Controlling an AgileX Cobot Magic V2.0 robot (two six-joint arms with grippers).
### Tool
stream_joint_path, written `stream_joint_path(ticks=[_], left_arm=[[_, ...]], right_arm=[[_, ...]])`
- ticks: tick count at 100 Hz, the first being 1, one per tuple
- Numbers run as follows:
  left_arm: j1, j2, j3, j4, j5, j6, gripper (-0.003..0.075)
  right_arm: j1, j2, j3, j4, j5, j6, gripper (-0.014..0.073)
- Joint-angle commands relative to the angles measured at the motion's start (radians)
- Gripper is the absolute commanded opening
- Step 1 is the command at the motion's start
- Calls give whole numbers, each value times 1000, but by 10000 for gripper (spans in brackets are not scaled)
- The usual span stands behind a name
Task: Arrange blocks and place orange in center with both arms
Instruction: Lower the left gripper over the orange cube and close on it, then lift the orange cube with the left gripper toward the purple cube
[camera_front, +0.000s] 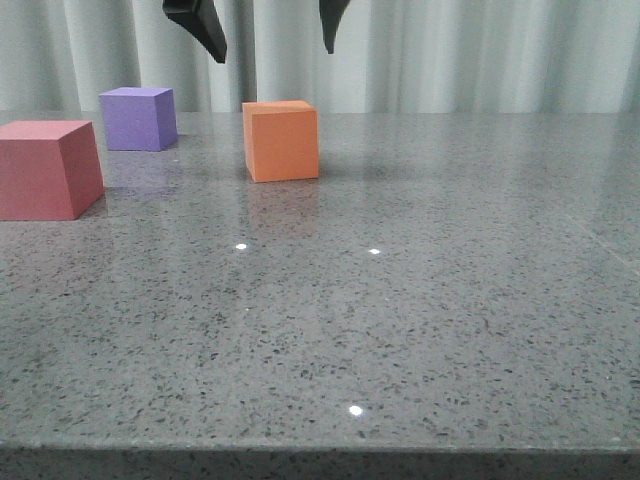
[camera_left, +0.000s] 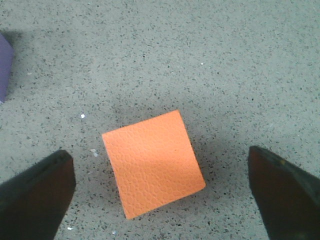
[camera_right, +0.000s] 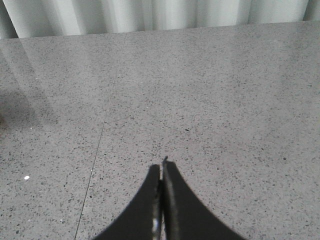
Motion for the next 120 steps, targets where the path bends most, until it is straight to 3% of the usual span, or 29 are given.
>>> stream_joint_path(ticks=[1,71,100,120], left_arm=[[-6,-40,-37,34,-39,-15,651],[-6,84,-37,38,-41,-38,646],[-6,73,-38,38,-31,-31,463],[-8,22,-38,26,-31,57,441]], right_arm=[[-6,-1,-26,-12,-79,-7,-69],[-6,-1,-26,-12,-79,-7,-69],[-6,-1,-26,-12,-79,-7,-69],[-6,-1,-26,-12,-79,-7,-69]])
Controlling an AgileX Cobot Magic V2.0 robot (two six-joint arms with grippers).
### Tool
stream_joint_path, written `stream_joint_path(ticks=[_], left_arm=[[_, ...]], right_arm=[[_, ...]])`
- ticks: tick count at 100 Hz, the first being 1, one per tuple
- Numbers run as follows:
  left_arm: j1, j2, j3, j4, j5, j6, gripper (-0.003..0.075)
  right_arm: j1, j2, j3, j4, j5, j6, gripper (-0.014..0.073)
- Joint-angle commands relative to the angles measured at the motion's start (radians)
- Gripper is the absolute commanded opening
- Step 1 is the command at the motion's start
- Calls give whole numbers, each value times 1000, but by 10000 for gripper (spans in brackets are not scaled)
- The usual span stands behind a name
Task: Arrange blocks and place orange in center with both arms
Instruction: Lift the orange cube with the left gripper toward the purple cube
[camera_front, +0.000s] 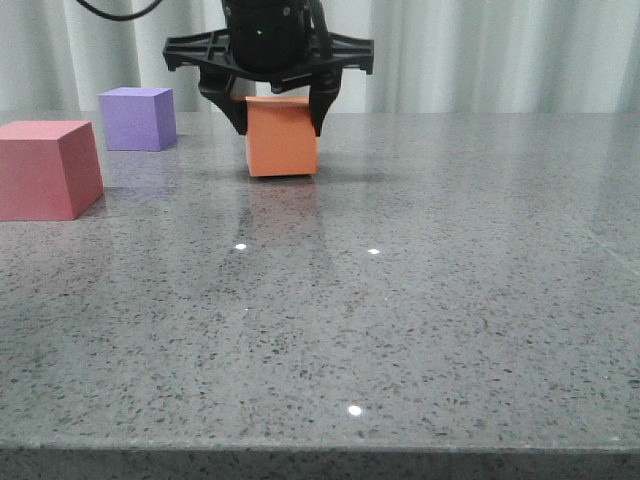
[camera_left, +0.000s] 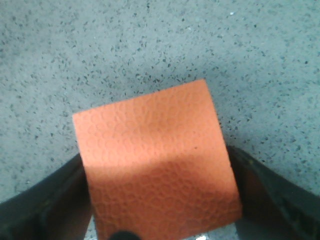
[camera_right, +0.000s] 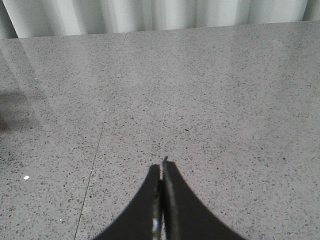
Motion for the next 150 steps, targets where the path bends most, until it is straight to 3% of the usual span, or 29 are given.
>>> stream_joint_path(ticks=[1,46,100,115,150], left_arm=[[-8,-110,-34,14,-31,38,441],[43,-380,1,-13,9,399,441],[391,-507,348,-389,-239,763,441],[432,-503,399,-411,-323,774,441],[438,-400,407,-414,-332,790,441]], right_arm=[[-6,-1,-26,-12,-79,-7,-69],[-6,-1,-26,-12,-79,-7,-69],[-6,-1,-26,-12,-79,-7,-69],[-6,-1,-26,-12,-79,-7,-69],[-6,-1,-26,-12,-79,-7,-69]])
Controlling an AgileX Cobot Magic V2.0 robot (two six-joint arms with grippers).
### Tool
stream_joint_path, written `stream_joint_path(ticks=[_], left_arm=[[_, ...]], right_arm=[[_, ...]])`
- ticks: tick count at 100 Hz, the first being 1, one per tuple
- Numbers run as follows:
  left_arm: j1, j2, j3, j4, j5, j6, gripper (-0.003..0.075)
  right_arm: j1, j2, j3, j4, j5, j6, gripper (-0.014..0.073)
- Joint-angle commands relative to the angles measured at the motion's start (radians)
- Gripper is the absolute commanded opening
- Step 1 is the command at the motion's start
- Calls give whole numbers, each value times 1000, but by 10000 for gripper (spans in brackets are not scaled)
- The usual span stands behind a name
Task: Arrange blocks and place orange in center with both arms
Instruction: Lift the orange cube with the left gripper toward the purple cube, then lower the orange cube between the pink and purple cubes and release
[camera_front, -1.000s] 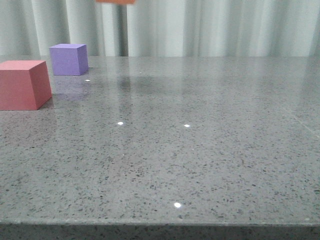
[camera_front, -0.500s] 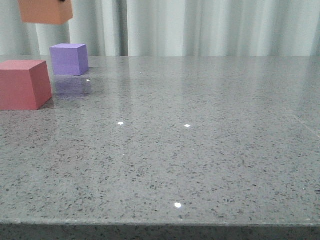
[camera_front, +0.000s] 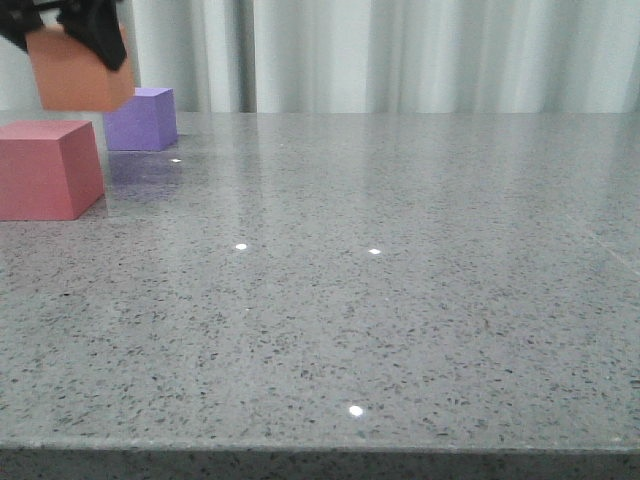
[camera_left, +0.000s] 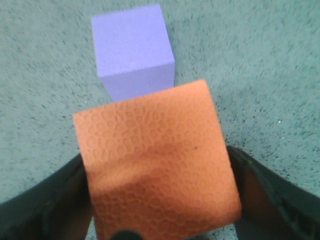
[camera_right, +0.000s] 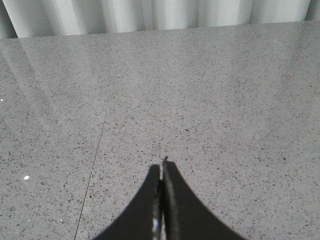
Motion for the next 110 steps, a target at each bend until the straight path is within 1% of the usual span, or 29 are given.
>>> stream_joint_path(ticks=[1,40,86,93,95,98,100,110], left_arm=[[2,-17,-26,-10,-67,1,441],[2,39,-26,-10,-89,1,441],[2,87,-26,-17,-82,1,447],[2,87,-28,-17,-79,1,489],[2,87,-30,-17,-75,1,518],[2,87,-32,-17,-73,1,541],[2,85,-34,-17,-70,-1,573],[2,66,-36,-17,-68,-5,659]], right_arm=[[-6,-1,-26,-12,-79,-7,-69],[-6,-1,-26,-12,-79,-7,-69],[-6,-1,-26,-12,-79,-7,-69],[-6,-1,-26,-12,-79,-7,-69],[-6,-1,-26,-12,-79,-7,-69],[-6,-1,-26,-12,-79,-7,-69],[-6,-1,-26,-12,-79,-7,-69],[-6,-1,-26,-12,-79,-7,-69]])
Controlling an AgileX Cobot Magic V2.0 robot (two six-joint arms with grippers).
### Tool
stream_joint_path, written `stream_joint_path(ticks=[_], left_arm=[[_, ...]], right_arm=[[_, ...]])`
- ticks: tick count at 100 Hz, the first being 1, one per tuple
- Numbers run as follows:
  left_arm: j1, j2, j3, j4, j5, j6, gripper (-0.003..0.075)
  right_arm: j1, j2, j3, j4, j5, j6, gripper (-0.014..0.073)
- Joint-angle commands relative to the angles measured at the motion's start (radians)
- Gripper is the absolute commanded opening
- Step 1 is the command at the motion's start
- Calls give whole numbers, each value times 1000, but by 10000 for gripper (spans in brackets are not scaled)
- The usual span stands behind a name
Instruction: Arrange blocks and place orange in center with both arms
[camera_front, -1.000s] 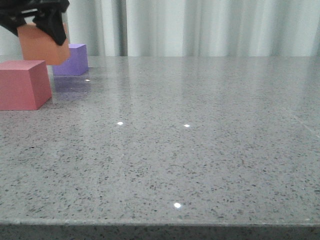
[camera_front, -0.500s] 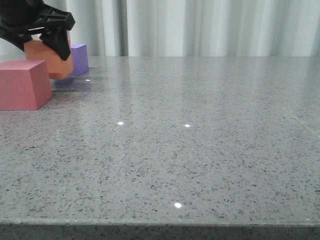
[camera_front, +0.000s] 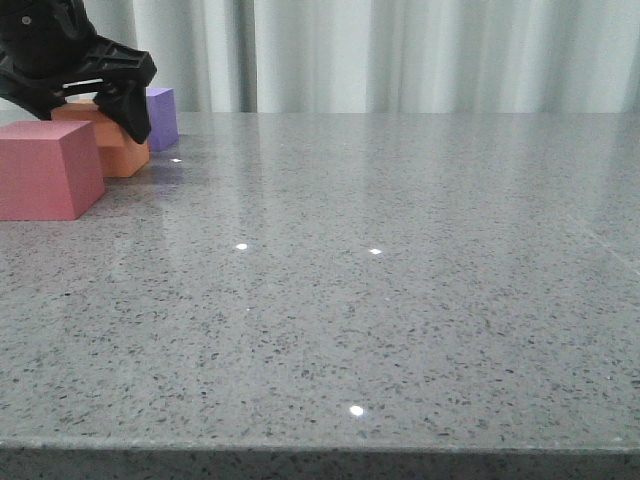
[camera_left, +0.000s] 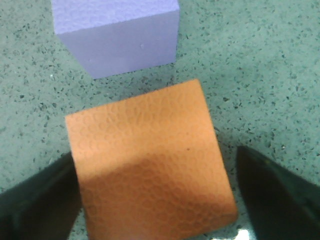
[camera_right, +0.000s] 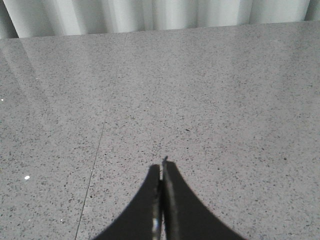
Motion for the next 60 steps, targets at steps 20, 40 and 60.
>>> stream_joint_path(ticks=[20,40,60], left_arm=[[2,-150,-38,-9,-31,-7,672],[2,-325,-19,-9,-3,-63,672],[4,-581,145,10,-77,-91,671]], right_arm=[[-6,-1,-26,-12,-79,-7,-69],[-6,-1,-26,-12,-79,-7,-69],[-6,-1,-26,-12,-79,-7,-69]])
